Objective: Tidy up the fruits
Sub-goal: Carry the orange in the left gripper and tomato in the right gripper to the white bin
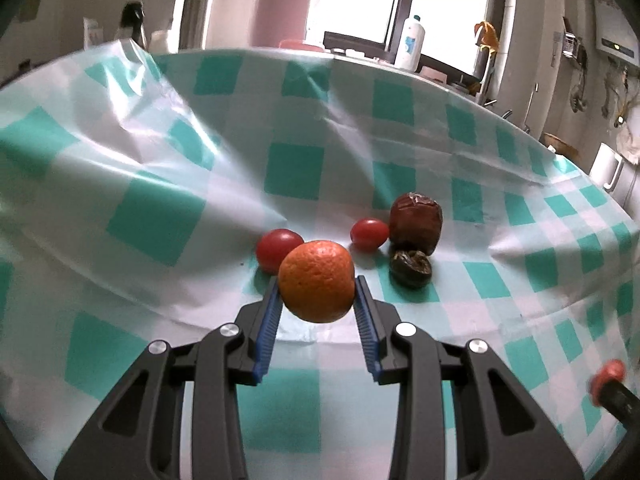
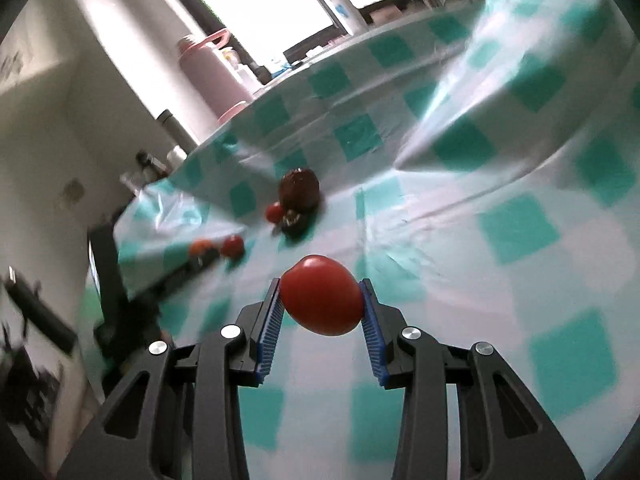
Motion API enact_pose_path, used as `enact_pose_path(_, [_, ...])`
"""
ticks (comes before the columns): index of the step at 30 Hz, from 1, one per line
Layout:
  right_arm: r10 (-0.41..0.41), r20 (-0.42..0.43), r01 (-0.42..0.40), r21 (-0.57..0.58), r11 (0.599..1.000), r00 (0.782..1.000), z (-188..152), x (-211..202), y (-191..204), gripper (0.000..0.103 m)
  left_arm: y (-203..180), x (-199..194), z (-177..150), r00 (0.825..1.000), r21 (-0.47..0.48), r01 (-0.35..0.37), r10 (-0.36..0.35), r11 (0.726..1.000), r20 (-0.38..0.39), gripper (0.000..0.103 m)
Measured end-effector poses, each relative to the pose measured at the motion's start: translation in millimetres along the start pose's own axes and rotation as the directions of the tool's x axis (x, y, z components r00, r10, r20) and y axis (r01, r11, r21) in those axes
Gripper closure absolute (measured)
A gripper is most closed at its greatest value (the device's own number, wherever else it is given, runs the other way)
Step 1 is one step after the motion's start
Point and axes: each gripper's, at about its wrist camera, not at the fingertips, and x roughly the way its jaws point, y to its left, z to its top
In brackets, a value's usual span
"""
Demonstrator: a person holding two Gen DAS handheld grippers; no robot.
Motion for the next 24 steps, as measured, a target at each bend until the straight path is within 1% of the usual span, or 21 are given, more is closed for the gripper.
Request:
enact_pose_path(3, [-0.044,0.012,0.045,-0.065,0.997,0.999,-19,-31,-1,0.065,1,-27,-13,1.000,-0.015,-0.003,0.003,1.000,0.027,0.067])
enact_pose_path(7, [-0.082,0.003,0.082,-0.079,0.993,0.997,-44,-61,-17,0.065,-4,-61,-38,0.999,-0.029,0.018,-0.016,0.999,0.042,0.067])
enact_pose_path(10, [-0.099,0.011,0.100,-0.074,0.992,0.995,-57,-79,-30,0.065,-18,-87,-55,0.996,-0.016,0.073,-0.072,0.997,0.044,0.067])
enact_pose_path(12, [-0.118,0.025,0.119,-0.066,0.991,0.993,-65,-94,-40,0.065,-33,-100,-60,0.994,0.018,0.094,-0.095,0.995,0.050,0.067])
enact_pose_path(14, [-0.142,0.045,0.144,-0.053,0.988,0.989,-71,-109,-52,0.065,-54,-112,-66,0.992,0.072,0.102,-0.107,0.992,0.065,0.067])
enact_pose_path(17, [-0.174,0.068,0.176,-0.028,0.984,0.982,-76,-125,-67,0.065,-81,-125,-74,0.987,0.127,0.141,-0.150,0.982,0.063,0.067])
enact_pose_path(20, [-0.211,0.093,0.211,0.009,0.977,0.973,-85,-146,-88,0.065,-109,-135,-88,0.979,0.187,0.187,-0.198,0.964,0.045,0.067])
enact_pose_path(23, [-0.242,0.108,0.238,0.047,0.970,0.964,-93,-162,-106,0.065,-139,-145,-104,0.969,0.264,0.232,-0.246,0.936,0.022,0.067])
enact_pose_path(24, [-0.258,0.112,0.252,0.064,0.966,0.960,-98,-169,-115,0.065,-151,-149,-109,0.963,0.292,0.254,-0.269,0.922,0.011,0.067])
